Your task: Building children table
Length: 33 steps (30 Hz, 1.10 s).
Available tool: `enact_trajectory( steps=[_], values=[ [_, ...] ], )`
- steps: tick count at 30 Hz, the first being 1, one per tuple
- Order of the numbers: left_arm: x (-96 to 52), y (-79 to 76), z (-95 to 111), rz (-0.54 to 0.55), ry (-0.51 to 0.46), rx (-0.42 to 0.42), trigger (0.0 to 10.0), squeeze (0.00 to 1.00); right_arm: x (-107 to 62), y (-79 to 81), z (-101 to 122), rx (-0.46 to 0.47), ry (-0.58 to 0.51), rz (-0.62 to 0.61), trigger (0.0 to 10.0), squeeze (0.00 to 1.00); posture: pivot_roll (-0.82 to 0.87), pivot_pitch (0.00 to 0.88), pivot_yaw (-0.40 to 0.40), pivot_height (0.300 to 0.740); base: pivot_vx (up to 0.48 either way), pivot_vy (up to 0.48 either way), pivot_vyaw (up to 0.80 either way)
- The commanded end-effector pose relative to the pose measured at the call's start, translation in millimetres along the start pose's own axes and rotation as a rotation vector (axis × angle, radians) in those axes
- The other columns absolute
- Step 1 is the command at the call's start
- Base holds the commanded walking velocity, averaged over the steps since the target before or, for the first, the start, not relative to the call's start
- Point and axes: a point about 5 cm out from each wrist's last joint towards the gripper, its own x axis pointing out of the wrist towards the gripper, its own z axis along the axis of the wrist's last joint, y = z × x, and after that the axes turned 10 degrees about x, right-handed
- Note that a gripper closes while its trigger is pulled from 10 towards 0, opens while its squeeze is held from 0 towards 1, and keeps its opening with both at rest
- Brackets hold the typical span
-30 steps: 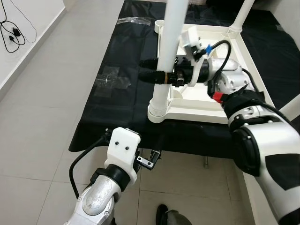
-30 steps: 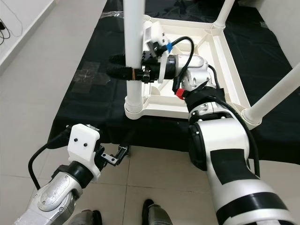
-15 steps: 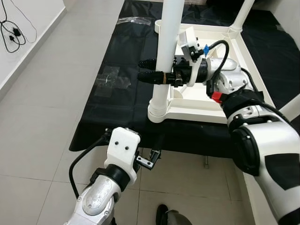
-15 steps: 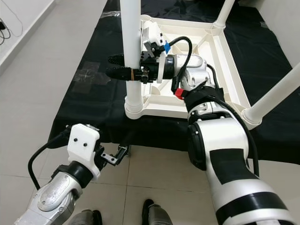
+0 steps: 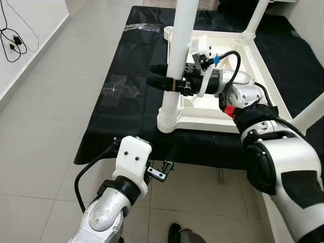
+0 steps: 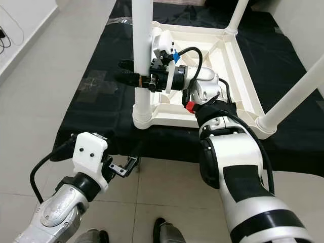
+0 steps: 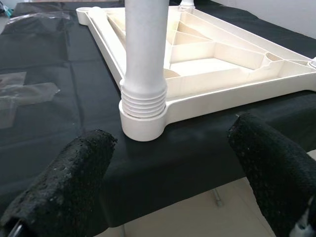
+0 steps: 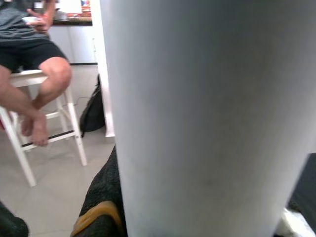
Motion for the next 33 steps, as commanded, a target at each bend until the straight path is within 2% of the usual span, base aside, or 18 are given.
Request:
enact_trajectory(
  steps=[1, 3, 14, 16, 18, 19, 21, 22, 27, 29, 33],
  values=[
    [-1.2, 0.9, -3.9, 0.005, 0.019, 0.016, 10.0, 0.0, -2.3, 2.1, -31.5, 0.081, 0.069, -0.031, 10.0, 0.0, 0.14, 0.265, -0.078, 0.74, 0.0, 0.0, 0.0],
    [-1.3, 1.6, -4.1, 0.006, 0.019, 0.017, 10.0, 0.0, -2.6, 2.5, -34.2, 0.082, 0.068, -0.035, 10.0, 0.0, 0.14, 0.261, -0.078, 0.74, 0.0, 0.0, 0.0],
    [-0.9, 6.2, -4.2, 0.018, 0.016, 0.031, 10.0, 0.0, 5.1, -4.7, -42.7, 0.094, 0.057, -0.264, 10.0, 0.0, 0.14, 0.25, -0.077, 0.74, 0.0, 0.0, 0.0],
    [-0.8, 6.6, -4.2, 0.021, 0.015, 0.034, 10.0, 0.0, 6.6, -10.5, -43.2, 0.12, 0.03, -0.402, 10.0, 0.0, 0.14, 0.247, -0.077, 0.74, 0.0, 0.0, 0.0],
    [-0.8, 6.6, -4.2, 0.021, 0.015, 0.034, 10.0, 0.0, 6.6, -10.5, -43.2, 0.12, 0.03, -0.402, 10.0, 0.0, 0.14, 0.247, -0.077, 0.74, 0.0, 0.0, 0.0],
    [-0.8, 7.6, -4.9, 0.021, 0.015, 0.039, 10.0, 0.0, 6.3, -15.1, -46.1, 0.152, 0.012, -0.529, 10.0, 0.0, 0.14, 0.244, -0.077, 0.74, 0.0, 0.0, 0.0],
    [-0.8, 7.6, -4.9, 0.021, 0.015, 0.039, 10.0, 0.0, 6.3, -15.1, -46.1, 0.152, 0.012, -0.529, 10.0, 0.0, 0.14, 0.244, -0.077, 0.74, 0.0, 0.0, 0.0],
    [-0.4, 9.8, -5.3, 0.026, 0.015, 0.045, 10.0, 0.0, 4.4, -19.0, -50.1, 0.173, -0.004, -0.655, 10.0, 0.0, 0.14, 0.24, -0.076, 0.74, 0.0, 0.0, 0.0],
    [-0.2, 10.5, -5.4, 0.028, 0.014, 0.047, 10.0, 0.0, 3.3, -20.5, -51.7, 0.176, -0.012, -0.711, 10.0, 0.0, 0.14, 0.24, -0.077, 0.74, 0.0, 0.0, 0.0],
    [-0.5, 11.2, -6.1, 0.028, 0.016, 0.049, 10.0, 0.0, 1.9, -22.0, -55.5, 0.185, -0.03, -0.804, 10.0, 0.0, 0.14, 0.24, -0.073, 0.74, 0.0, 0.0, 0.0],
    [-3.2, 10.9, -9.7, 0.026, 0.031, 0.047, 10.0, 0.0, 0.9, -23.2, -60.1, 0.2, -0.037, -0.903, 10.0, 0.0, 0.13, 0.244, -0.073, 0.74, 0.0, 0.0, 0.0]
  ],
)
